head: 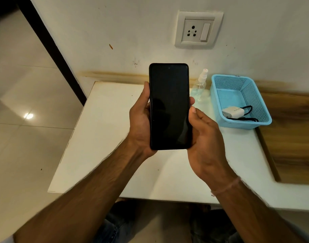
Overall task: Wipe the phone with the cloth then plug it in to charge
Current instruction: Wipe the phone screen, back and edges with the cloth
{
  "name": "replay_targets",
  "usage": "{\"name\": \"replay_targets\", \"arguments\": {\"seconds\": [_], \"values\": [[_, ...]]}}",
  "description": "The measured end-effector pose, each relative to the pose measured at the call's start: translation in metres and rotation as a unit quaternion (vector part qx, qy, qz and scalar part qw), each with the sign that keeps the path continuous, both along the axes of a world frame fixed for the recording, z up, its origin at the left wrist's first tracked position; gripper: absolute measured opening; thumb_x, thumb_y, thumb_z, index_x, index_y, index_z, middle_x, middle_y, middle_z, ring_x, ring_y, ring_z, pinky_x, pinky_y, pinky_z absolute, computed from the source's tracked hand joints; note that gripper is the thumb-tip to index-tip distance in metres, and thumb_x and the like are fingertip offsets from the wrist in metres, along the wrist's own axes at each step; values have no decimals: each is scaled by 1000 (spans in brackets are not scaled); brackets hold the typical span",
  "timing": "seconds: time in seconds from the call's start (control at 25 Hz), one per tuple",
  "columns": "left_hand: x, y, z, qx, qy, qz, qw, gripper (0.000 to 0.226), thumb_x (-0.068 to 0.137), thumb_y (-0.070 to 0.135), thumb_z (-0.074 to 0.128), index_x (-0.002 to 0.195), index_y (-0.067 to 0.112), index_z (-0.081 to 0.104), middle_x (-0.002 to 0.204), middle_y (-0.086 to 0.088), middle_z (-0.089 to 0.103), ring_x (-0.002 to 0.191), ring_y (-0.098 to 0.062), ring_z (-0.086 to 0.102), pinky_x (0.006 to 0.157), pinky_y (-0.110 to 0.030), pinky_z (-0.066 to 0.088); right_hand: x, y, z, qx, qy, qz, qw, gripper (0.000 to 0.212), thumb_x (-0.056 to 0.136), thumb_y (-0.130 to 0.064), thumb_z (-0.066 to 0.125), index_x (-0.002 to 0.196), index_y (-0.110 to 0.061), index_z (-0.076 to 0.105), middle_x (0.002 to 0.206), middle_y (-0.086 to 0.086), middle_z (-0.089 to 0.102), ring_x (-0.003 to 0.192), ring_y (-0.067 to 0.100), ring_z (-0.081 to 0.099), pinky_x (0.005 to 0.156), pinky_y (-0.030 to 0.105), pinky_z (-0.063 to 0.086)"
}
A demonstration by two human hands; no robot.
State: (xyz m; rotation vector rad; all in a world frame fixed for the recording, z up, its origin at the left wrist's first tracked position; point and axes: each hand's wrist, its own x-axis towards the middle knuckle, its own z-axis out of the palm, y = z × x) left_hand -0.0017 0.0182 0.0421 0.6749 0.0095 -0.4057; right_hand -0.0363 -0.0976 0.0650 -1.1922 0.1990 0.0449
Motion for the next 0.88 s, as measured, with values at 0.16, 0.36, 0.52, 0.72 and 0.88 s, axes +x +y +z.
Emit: {"name": "replay_targets", "arguments": {"seconds": [0.16, 0.36, 0.52, 0.72, 0.88], "values": [[-4, 4, 7, -16, -18, -9, 1000, 74, 96, 68, 33, 129, 11, 66, 116, -17, 70, 106, -34, 68, 97, -48, 54, -5, -2, 2, -30, 2, -7, 1000, 41, 77, -48, 51, 109, -26, 64, 112, -3, 68, 105, 18, 66, 86, 31, 56], [-12, 3, 15, -9, -22, 19, 1000, 66, 91, 65, 45, 124, 13, 70, 111, -16, 72, 102, -34, 71, 89, -46, 58, -11, -7, 4, 4, 5, 6, 1000, 33, 74, -45, 55, 99, -29, 68, 101, -7, 71, 98, 13, 69, 73, 20, 55], [-13, 0, 20, 19, -11, 50, 999, 67, 90, 63, 48, 131, 12, 64, 108, -15, 71, 97, -33, 72, 80, -43, 60, -13, -12, 5, 42, -20, 12, 999, 27, 75, -38, 56, 94, -29, 73, 96, -9, 73, 97, 9, 69, 71, 17, 54], [-14, -2, 20, 35, -15, 73, 997, 60, 97, 59, 38, 110, 16, 77, 94, -9, 76, 86, -25, 75, 70, -36, 61, -13, -15, 5, 52, -27, 19, 998, 23, 76, -37, 57, 89, -33, 75, 97, -7, 73, 99, 11, 69, 73, 18, 54], [-13, -3, 19, 28, -12, 60, 998, 62, 96, 62, 40, 117, 13, 72, 99, -13, 75, 90, -30, 74, 73, -39, 61, -12, -15, 2, 47, -30, 13, 998, 29, 77, -36, 57, 102, -28, 69, 105, -7, 72, 103, 13, 67, 77, 21, 55]]}}
